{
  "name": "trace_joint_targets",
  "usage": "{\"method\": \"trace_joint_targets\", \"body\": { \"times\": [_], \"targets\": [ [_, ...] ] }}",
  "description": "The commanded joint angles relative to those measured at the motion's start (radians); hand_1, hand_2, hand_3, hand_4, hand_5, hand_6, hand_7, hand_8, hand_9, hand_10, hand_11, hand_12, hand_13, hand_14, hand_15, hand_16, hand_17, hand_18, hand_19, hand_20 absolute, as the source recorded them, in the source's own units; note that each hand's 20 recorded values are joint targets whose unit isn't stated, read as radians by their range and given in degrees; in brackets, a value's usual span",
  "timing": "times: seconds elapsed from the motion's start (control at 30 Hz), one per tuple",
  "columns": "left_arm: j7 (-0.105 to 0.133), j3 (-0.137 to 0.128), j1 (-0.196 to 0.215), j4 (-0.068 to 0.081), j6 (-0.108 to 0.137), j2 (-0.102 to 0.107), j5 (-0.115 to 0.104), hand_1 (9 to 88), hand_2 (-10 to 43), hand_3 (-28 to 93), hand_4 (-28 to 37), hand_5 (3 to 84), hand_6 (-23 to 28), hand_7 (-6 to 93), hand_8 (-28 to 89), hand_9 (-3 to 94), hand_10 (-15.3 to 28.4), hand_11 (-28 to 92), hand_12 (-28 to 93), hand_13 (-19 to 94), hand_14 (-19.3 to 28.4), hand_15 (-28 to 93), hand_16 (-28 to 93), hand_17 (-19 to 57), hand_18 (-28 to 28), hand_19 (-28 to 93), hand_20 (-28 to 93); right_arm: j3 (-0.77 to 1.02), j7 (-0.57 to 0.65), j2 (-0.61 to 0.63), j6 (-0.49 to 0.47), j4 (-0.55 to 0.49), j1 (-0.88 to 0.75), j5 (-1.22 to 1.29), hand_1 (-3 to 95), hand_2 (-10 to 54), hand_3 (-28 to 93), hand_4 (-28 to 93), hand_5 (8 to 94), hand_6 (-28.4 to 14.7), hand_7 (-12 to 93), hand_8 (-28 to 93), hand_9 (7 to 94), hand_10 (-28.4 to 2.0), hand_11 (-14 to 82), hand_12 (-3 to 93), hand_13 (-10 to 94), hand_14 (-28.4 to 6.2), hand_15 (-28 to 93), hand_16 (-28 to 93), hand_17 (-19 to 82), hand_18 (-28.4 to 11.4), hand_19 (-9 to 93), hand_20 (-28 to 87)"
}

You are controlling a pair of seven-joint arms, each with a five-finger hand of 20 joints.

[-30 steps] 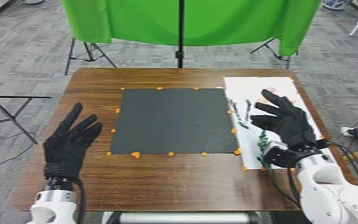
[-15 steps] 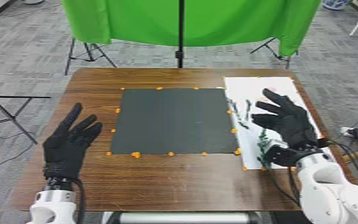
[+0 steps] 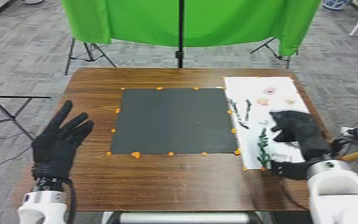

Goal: Arrange flowers

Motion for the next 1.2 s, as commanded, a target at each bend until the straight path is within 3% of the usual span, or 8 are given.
{"method": "trace_joint_targets", "body": {
  "times": [0.03, 0.17, 0.2, 0.4, 0.73, 0.77, 0.8, 1.2],
  "targets": [
    [-0.01, -0.003, 0.012, 0.001, 0.001, -0.009, 0.002, 19.2, 5.5, 81, -28.3, 33.9, 5.4, 6.7, -8, 35.5, 19.4, 21, 11, 23, 28.4, 56, -9, -7.7, 28.4, 53, 7, -0.102, 0.414, 0.01, -0.224, -0.029, 0.119, -0.549, 29.2, -4.1, 80, -25, 53.9, -6.2, 31, -17, 53.3, -18.3, 59.2, 19.8, 57, -14.0, 77, 12, 31, -22.6, 86, 17],
    [-0.006, -0.002, 0.012, 0.0, 0.002, -0.014, 0.0, 19.3, 5.4, 81, -28.3, 33.9, 5.4, 6.8, -8, 35.4, 19.4, 21, 11, 23, 28.4, 56, -9, -7.8, 28.4, 53, 6, -0.143, 0.512, 0.01, -0.345, -0.022, 0.138, -0.653, 30.6, -4.6, 79, -24, 54.6, -6.2, 32, -17, 54.3, -18.6, 59.7, 20.1, 58, -14.4, 77, 13, 31, -23.0, 87, 16],
    [-0.018, -0.006, 0.01, 0.001, -0.004, -0.021, 0.004, 19.3, 5.4, 81, -28.3, 33.9, 5.4, 6.8, -8, 35.4, 19.4, 21, 11, 23, 28.4, 56, -9, -7.8, 28.4, 53, 6, -0.148, 0.534, 0.011, -0.371, -0.023, 0.137, -0.658, 30.8, -4.6, 79, -24, 54.8, -6.4, 32, -17, 54.4, -18.7, 59.6, 20.2, 58, -14.5, 76, 13, 31, -23.3, 87, 16],
    [-0.009, -0.007, 0.016, -0.002, 0.004, -0.015, -0.001, 19.4, 5.3, 81, -28.3, 34.1, 5.5, 6.8, -8, 35.4, 19.3, 21, 11, 23, 28.4, 56, -9, -7.8, 28.4, 53, 6, -0.202, 0.602, 0.002, -0.506, 0.009, 0.177, -0.682, 31.7, -4.4, 77, -24, 56.5, -7.3, 31, -16, 56.2, -19.6, 59.5, 20.9, 60, -15.3, 76, 14, 32, -24.6, 89, 14],
    [-0.027, -0.008, 0.011, 0.0, -0.005, -0.023, 0.006, 19.5, 5.2, 81, -28.3, 34.5, 5.4, 6.8, -8, 35.5, 19.4, 21, 11, 23, 28.4, 56, -9, -7.9, 28.4, 53, 6, -0.314, 0.607, 0.005, -0.563, 0.088, 0.256, -0.696, 32.3, -4.3, 75, -24, 58.4, -7.3, 35, -16, 58.1, -19.7, 60.2, 21.9, 62, -14.5, 77, 15, 33, -25.0, 92, 10],
    [-0.013, -0.003, 0.014, -0.001, 0.001, -0.017, 0.002, 19.6, 5.2, 81, -28.3, 34.5, 5.4, 6.7, -8, 35.6, 19.4, 21, 11, 23, 28.4, 56, -9, -7.9, 28.4, 52, 6, -0.333, 0.604, 0.006, -0.566, 0.102, 0.273, -0.703, 32.2, -4.3, 75, -24, 58.3, -7.3, 35, -16, 58.2, -19.7, 60.3, 22.0, 62, -14.5, 77, 15, 33, -24.9, 92, 10],
    [-0.024, -0.007, 0.013, -0.001, -0.003, -0.023, 0.007, 19.6, 5.2, 81, -28.3, 34.5, 5.4, 6.7, -8, 35.6, 19.4, 21, 11, 23, 28.4, 56, -9, -7.9, 28.4, 52, 6, -0.348, 0.612, 0.003, -0.58, 0.114, 0.282, -0.709, 32.2, -4.3, 74, -24, 58.6, -7.2, 35, -16, 58.3, -19.7, 60.4, 22.1, 62, -14.4, 77, 15, 33, -24.9, 92, 10],
    [-0.024, -0.007, 0.012, -0.002, 0.0, -0.018, 0.003, 19.8, 5.1, 82, -28.3, 34.5, 5.5, 6.8, -8, 35.5, 19.4, 21, 11, 23, 28.4, 56, -9, -7.9, 28.4, 52, 6, -0.518, 0.624, -0.01, -0.721, 0.208, 0.428, -0.747, 33.1, -5.1, 73, -24, 61.6, -7.2, 39, -16, 60.8, -19.1, 61.5, 22.8, 64, -13.5, 77, 15, 36, -24.7, 93, 10]
  ]
}}
